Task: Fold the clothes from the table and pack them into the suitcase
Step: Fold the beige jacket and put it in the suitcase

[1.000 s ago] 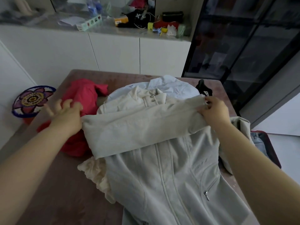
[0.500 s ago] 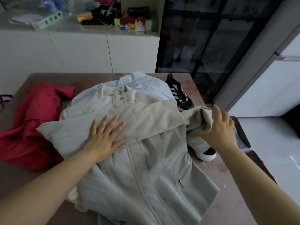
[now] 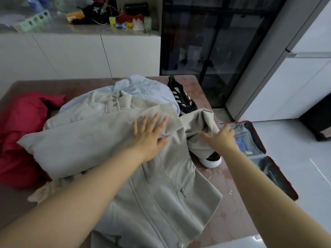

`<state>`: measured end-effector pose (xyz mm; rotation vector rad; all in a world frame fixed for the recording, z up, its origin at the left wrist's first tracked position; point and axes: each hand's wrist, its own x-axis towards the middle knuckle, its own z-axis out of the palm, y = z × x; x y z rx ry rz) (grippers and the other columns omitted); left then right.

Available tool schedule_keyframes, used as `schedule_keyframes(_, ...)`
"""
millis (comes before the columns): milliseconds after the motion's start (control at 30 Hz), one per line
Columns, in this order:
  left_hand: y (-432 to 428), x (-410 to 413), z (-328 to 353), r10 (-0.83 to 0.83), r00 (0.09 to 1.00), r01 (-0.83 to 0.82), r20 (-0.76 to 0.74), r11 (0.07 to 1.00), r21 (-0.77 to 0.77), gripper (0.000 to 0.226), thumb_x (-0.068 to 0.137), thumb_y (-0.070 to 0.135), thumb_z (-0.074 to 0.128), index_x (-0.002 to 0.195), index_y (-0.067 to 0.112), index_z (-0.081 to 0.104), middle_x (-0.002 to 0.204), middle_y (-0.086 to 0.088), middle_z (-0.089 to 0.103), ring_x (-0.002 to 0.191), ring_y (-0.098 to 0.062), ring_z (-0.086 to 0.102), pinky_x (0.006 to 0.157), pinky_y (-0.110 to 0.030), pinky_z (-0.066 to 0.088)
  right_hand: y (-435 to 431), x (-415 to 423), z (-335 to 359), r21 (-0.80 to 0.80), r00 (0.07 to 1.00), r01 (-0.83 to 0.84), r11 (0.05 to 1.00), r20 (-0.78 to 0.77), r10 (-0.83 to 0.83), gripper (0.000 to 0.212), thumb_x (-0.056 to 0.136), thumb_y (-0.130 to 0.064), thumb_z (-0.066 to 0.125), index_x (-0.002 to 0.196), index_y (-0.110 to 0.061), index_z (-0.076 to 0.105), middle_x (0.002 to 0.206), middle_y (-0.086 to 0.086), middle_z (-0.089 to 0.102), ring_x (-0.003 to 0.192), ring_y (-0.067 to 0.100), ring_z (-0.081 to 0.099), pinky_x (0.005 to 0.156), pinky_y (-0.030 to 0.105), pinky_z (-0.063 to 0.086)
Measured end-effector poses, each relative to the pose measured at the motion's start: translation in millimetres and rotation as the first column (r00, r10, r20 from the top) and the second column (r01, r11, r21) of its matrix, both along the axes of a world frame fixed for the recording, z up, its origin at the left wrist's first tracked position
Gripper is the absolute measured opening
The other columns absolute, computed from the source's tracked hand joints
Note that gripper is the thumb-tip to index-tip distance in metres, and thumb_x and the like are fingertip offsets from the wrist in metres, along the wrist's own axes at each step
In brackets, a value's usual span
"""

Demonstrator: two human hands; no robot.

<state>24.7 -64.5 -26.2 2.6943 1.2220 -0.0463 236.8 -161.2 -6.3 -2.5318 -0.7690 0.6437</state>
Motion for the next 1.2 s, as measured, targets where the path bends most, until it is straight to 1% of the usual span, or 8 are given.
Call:
schedule_keyframes(133, -14, -3, -20, -0.038, 0.984, 0.04, -0.176, 0.999, 0.011, 0.066, 0.095, 0.06, 0.016, 0.135, 0.038, -0.031, 0.155, 0.005, -0.026, 0.141, -0.029, -0.025, 0.108, -0.055, -0.017, 1, 10, 6, 0.029, 0.976, -0.154, 0.988, 0.161, 0.148, 0.027, 0.089, -0.016, 0.046, 0.112, -0.007, 0.059, 0.095, 0.013, 0.059, 0.092, 0.035, 0.058, 0.071, 0.036, 0.044)
schedule_keyframes(333, -19, -4, -17, -0.022, 0.979, 0.018, -0.204, 1.0, -0.021, 0.065, 0.096, 0.057, 0.019, 0.145, 0.037, -0.018, 0.157, 0.006, -0.015, 0.145, -0.026, -0.013, 0.11, -0.057, -0.011, 5, 41, 94, 0.427, 0.816, -0.369, 0.826, 0.574, 0.068, 0.04, 0.082, 0.001, 0.042, 0.101, -0.016, 0.073, 0.105, 0.013, 0.06, 0.099, 0.033, 0.051, 0.077, 0.026, 0.034)
schedule_keyframes(433, -16, 1, 0, 0.13, 0.978, -0.082, 0.163, 0.958, -0.274, 0.072, 0.089, 0.064, 0.035, 0.149, 0.029, 0.015, 0.155, 0.002, 0.022, 0.144, -0.021, 0.014, 0.115, -0.054, 0.001, 17, 42, 118, 0.479, 0.698, -0.567, 0.67, 0.712, 0.082, 0.035, 0.08, 0.0, 0.046, 0.089, -0.014, 0.076, 0.1, 0.007, 0.067, 0.096, 0.035, 0.05, 0.084, 0.031, 0.034)
schedule_keyframes(533, -15, 3, 33, 0.451, 0.62, 0.009, 0.642, 0.814, -0.581, 0.089, 0.071, 0.056, 0.059, 0.145, 0.019, 0.026, 0.136, -0.002, 0.042, 0.135, -0.021, 0.035, 0.112, -0.041, 0.029, 33, 19, 121, 0.435, 0.568, -0.758, 0.487, 0.807, 0.163, 0.024, 0.078, -0.006, 0.053, 0.075, -0.015, 0.075, 0.093, -0.002, 0.072, 0.091, 0.034, 0.053, 0.082, 0.034, 0.03)
schedule_keyframes(800, 3, -7, 78, 0.383, 0.485, 0.08, 0.786, 0.876, -0.476, 0.088, 0.073, -0.008, 0.072, 0.143, 0.018, 0.025, 0.11, 0.006, 0.058, 0.109, -0.013, 0.054, 0.095, -0.027, 0.046, 54, -80, 84, 0.306, 0.357, -0.933, 0.19, 0.714, 0.602, 0.039, 0.072, -0.023, 0.04, 0.09, -0.013, 0.073, 0.078, 0.001, 0.071, 0.075, 0.028, 0.063, 0.085, 0.029, 0.029)
schedule_keyframes(933, -1, -19, 59, 0.401, 0.582, -0.023, 0.707, 0.878, -0.479, 0.058, 0.075, -0.021, 0.059, 0.124, 0.009, 0.05, 0.095, 0.002, 0.06, 0.083, -0.006, 0.057, 0.073, -0.009, 0.047, 45, -82, 46, 0.324, 0.395, -0.913, 0.247, 0.562, 0.727, 0.05, 0.074, -0.029, 0.035, 0.111, -0.01, 0.064, 0.104, 0.004, 0.068, 0.097, 0.026, 0.061, 0.101, 0.037, 0.032)
schedule_keyframes(1067, -6, -39, 38, 0.444, 0.573, -0.01, 0.688, 0.844, -0.536, 0.051, 0.077, -0.012, 0.066, 0.114, 0.021, 0.054, 0.091, -0.007, 0.06, 0.082, -0.012, 0.057, 0.081, -0.023, 0.046, 19, -58, 1, 0.453, 0.673, -0.734, 0.507, 0.379, 0.635, 0.055, 0.077, -0.014, 0.058, 0.129, -0.002, 0.046, 0.132, 0.014, 0.045, 0.122, 0.029, 0.041, 0.106, 0.041, 0.034)
schedule_keyframes(1200, -18, -70, 28, 0.324, 0.796, -0.025, 0.511, 0.862, -0.506, 0.079, 0.075, -0.009, 0.069, 0.135, 0.03, 0.034, 0.078, 0.002, 0.051, 0.072, -0.002, 0.052, 0.076, -0.013, 0.043, 8, -28, -12, 0.58, 0.901, -0.374, 0.724, 0.041, 0.432, 0.053, 0.089, -0.021, 0.058, 0.137, -0.008, 0.038, 0.127, 0.0, 0.044, 0.118, 0.014, 0.039, 0.095, 0.018, 0.028)
